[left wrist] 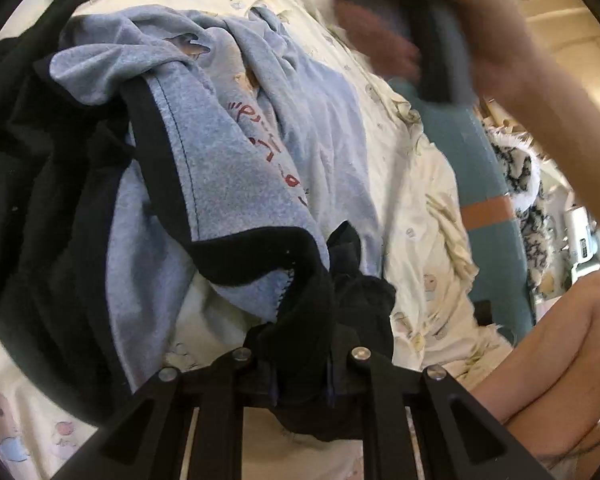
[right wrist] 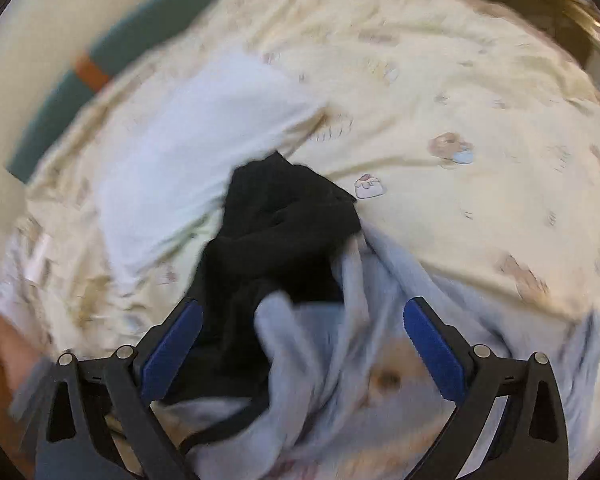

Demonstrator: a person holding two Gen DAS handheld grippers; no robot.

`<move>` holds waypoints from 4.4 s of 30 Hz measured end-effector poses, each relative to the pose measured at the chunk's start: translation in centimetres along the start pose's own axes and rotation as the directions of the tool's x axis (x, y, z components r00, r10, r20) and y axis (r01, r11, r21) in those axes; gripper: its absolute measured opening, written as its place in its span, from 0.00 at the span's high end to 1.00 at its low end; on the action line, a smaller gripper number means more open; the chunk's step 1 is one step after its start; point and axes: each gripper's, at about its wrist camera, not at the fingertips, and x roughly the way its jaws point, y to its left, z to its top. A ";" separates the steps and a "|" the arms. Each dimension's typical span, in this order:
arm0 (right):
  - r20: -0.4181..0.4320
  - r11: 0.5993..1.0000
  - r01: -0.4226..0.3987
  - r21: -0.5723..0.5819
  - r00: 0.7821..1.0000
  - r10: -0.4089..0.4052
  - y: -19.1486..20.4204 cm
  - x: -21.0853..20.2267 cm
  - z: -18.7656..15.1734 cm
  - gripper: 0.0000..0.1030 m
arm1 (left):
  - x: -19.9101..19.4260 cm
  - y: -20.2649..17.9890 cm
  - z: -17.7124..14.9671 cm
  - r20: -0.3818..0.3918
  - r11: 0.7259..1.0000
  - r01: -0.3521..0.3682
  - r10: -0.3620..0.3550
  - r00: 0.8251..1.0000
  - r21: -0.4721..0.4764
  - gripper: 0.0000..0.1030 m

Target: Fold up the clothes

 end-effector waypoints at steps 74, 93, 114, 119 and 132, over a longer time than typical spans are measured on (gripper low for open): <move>0.244 0.828 0.091 0.554 0.933 -0.266 -21.3 -17.4 -6.2 0.92 | -5.6 -1.4 36.1 0.165 0.667 -0.740 0.723 0.671 0.088 0.87; 0.308 0.870 0.204 0.450 0.879 -0.365 -23.3 -19.4 -11.1 0.10 | -7.3 6.2 24.5 0.152 0.750 -0.661 0.651 0.744 0.020 0.54; 0.081 0.911 0.173 0.375 0.973 -0.218 -8.8 -11.9 -28.1 0.10 | 3.2 -0.6 4.8 -0.171 0.927 -0.217 0.278 0.945 0.307 0.95; 0.129 0.844 0.135 0.520 0.964 -0.234 -10.4 -13.4 -30.4 0.10 | -3.4 -1.6 5.0 -0.029 0.954 -0.229 0.239 0.971 0.191 0.96; 0.225 0.810 -0.003 0.586 0.961 -0.159 -9.1 -12.4 -33.2 0.10 | -17.7 6.6 0.8 0.171 0.822 -0.492 0.549 0.818 -0.287 0.96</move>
